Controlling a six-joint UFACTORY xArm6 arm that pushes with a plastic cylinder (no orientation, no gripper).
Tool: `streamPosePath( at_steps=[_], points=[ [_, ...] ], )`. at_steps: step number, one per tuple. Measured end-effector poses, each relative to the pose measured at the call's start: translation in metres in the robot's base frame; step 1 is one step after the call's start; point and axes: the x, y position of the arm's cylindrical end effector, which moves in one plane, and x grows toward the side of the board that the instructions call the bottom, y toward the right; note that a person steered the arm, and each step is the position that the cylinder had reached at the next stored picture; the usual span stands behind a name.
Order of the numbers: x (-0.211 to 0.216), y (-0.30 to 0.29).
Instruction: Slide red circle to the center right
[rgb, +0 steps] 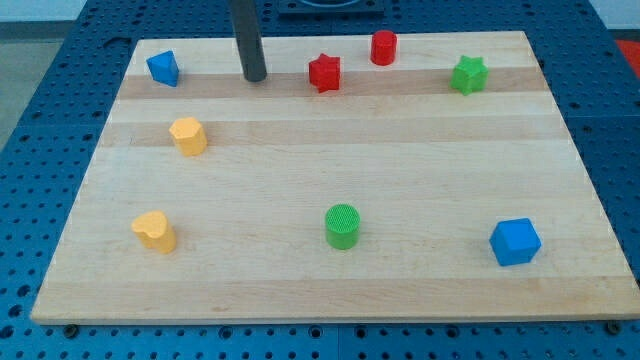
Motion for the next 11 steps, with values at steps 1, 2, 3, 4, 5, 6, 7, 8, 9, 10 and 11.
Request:
streamPosePath(
  at_steps=[1,2,3,4,5,6,7,8,9,10,11],
  points=[
    [-0.035,0.032],
    [-0.063,0.077],
    [-0.068,0.119],
    [-0.052,0.147],
    [-0.050,0.192],
    [-0.028,0.200],
    [0.001,0.200],
    [0.008,0.204],
    [-0.008,0.206],
    [-0.021,0.240],
    [-0.008,0.243]
  ],
)
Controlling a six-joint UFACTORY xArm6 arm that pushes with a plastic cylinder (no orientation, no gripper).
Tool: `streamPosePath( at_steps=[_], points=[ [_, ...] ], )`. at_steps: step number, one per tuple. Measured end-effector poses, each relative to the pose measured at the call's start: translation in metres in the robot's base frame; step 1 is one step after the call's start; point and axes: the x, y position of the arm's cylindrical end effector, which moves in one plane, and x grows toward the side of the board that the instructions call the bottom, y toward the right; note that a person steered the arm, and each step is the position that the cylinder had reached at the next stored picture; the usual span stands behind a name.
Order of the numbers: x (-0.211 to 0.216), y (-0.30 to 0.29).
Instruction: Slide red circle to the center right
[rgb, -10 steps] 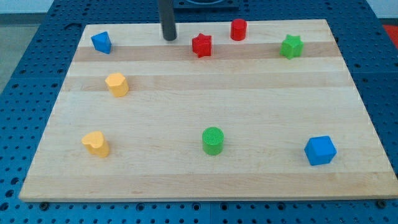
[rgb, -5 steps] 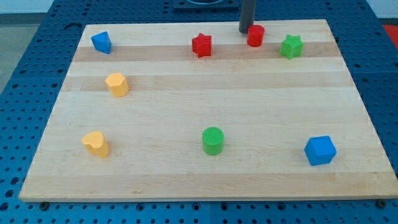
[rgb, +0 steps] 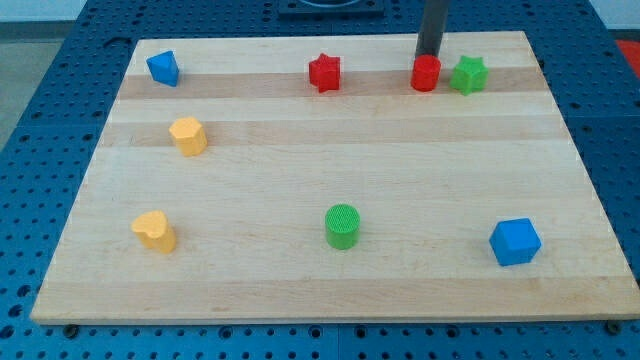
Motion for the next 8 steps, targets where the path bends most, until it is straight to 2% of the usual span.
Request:
streamPosePath(
  at_steps=[5,8],
  points=[
    [0.086,0.004],
    [0.086,-0.013]
  ],
)
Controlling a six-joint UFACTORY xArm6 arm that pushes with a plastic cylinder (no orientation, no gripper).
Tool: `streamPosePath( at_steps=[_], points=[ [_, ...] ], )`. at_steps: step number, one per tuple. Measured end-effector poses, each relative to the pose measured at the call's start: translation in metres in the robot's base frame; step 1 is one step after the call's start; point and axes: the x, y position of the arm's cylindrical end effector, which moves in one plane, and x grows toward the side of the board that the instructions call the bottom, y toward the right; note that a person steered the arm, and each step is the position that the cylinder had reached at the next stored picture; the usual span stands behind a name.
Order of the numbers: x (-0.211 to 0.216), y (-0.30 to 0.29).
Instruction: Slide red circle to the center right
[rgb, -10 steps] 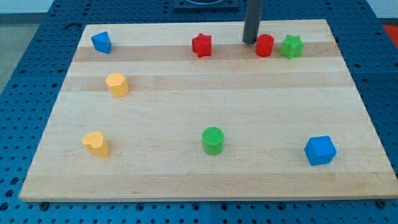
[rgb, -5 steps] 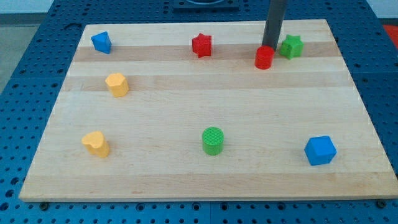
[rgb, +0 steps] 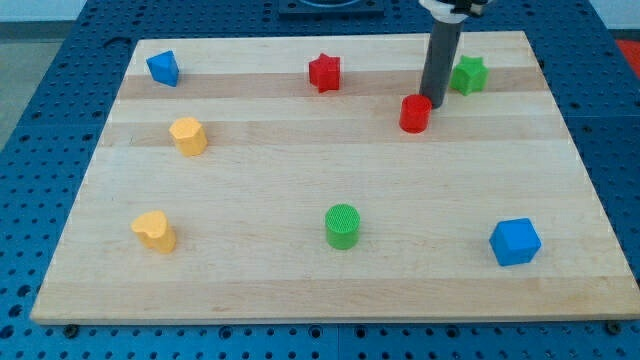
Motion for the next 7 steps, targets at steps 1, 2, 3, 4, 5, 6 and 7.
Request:
streamPosePath(
  at_steps=[1,2,3,4,5,6,7],
  points=[
    [0.000,-0.020],
    [0.000,-0.034],
    [0.000,-0.041],
    [0.000,-0.048],
    [0.000,-0.050],
    [0.005,-0.050],
    [0.010,-0.050]
  ],
)
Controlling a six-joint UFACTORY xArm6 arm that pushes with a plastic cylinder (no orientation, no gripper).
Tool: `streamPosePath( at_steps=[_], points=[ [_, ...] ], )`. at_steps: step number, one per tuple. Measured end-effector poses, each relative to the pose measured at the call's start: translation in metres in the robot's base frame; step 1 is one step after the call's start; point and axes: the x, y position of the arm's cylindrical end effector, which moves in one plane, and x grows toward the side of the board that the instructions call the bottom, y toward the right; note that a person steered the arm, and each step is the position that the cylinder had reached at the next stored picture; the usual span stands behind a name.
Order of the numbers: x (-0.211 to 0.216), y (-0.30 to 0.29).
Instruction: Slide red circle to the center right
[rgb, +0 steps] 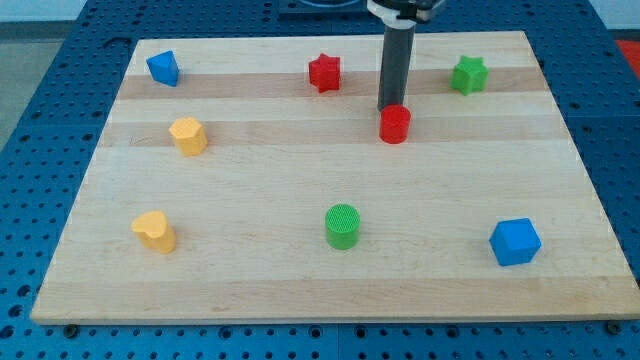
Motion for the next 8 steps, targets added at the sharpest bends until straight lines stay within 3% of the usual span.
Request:
streamPosePath(
  at_steps=[3,5,8],
  points=[
    [0.002,-0.005],
    [0.001,-0.072],
    [0.047,-0.048]
  ],
)
